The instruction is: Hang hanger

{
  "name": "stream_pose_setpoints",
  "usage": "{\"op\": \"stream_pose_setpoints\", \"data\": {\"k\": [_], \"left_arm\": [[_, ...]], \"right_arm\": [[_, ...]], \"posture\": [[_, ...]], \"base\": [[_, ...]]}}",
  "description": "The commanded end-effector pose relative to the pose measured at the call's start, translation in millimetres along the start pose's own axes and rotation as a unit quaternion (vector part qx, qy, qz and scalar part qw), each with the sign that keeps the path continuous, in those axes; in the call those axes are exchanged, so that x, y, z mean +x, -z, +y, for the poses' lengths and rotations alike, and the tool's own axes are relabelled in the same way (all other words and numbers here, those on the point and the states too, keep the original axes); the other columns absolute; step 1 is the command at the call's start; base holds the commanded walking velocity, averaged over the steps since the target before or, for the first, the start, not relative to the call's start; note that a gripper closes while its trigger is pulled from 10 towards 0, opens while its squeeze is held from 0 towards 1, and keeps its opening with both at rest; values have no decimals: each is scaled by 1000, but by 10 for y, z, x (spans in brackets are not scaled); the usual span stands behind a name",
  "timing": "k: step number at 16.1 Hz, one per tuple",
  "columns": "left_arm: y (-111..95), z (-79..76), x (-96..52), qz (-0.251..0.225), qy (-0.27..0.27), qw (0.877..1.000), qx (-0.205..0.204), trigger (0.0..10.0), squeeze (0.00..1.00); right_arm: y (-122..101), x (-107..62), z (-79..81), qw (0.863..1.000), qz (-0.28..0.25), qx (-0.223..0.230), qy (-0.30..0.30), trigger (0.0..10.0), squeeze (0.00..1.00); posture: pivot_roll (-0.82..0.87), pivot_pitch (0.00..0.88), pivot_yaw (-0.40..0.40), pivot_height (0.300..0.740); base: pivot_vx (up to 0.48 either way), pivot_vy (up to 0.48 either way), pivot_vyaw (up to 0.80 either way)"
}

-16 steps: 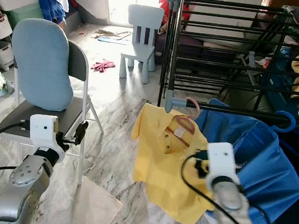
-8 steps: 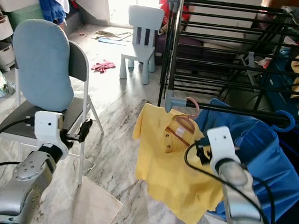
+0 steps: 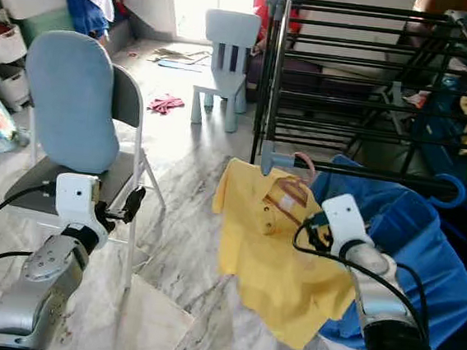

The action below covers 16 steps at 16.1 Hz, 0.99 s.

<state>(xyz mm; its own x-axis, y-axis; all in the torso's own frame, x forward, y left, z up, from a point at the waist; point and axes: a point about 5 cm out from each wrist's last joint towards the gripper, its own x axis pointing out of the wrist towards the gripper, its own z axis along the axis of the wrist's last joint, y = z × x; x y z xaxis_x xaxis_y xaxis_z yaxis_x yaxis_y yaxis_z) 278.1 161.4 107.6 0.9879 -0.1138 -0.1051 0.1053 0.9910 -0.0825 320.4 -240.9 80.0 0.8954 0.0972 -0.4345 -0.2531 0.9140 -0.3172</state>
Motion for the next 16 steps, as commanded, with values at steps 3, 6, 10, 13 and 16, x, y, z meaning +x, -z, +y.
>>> {"op": "stream_pose_setpoints", "data": {"k": [3,6,10,13,16], "left_arm": [[-21,16,16,3,4,1000,4,10000,0],[-18,24,-9,5,1,1000,5,10000,0],[-12,10,-12,7,3,1000,5,10000,0],[-13,-2,1,8,6,1000,5,10000,0],[-13,-10,7,8,8,1000,5,10000,0]], "right_arm": [[-34,83,-21,1000,-1,-2,-17,1725,0],[-16,122,19,999,-2,4,-37,0,0],[16,115,29,999,-3,7,-53,0,0],[33,79,-19,998,-9,15,-61,0,0],[68,21,-73,997,-5,14,-71,0,0]], "posture": [[-74,0,35,740],[-66,0,31,740],[-72,0,36,740],[-79,0,39,740],[-82,0,39,740]], "base": [[0,0,0],[0,0,0],[0,0,0],[0,0,0],[0,0,0]]}}
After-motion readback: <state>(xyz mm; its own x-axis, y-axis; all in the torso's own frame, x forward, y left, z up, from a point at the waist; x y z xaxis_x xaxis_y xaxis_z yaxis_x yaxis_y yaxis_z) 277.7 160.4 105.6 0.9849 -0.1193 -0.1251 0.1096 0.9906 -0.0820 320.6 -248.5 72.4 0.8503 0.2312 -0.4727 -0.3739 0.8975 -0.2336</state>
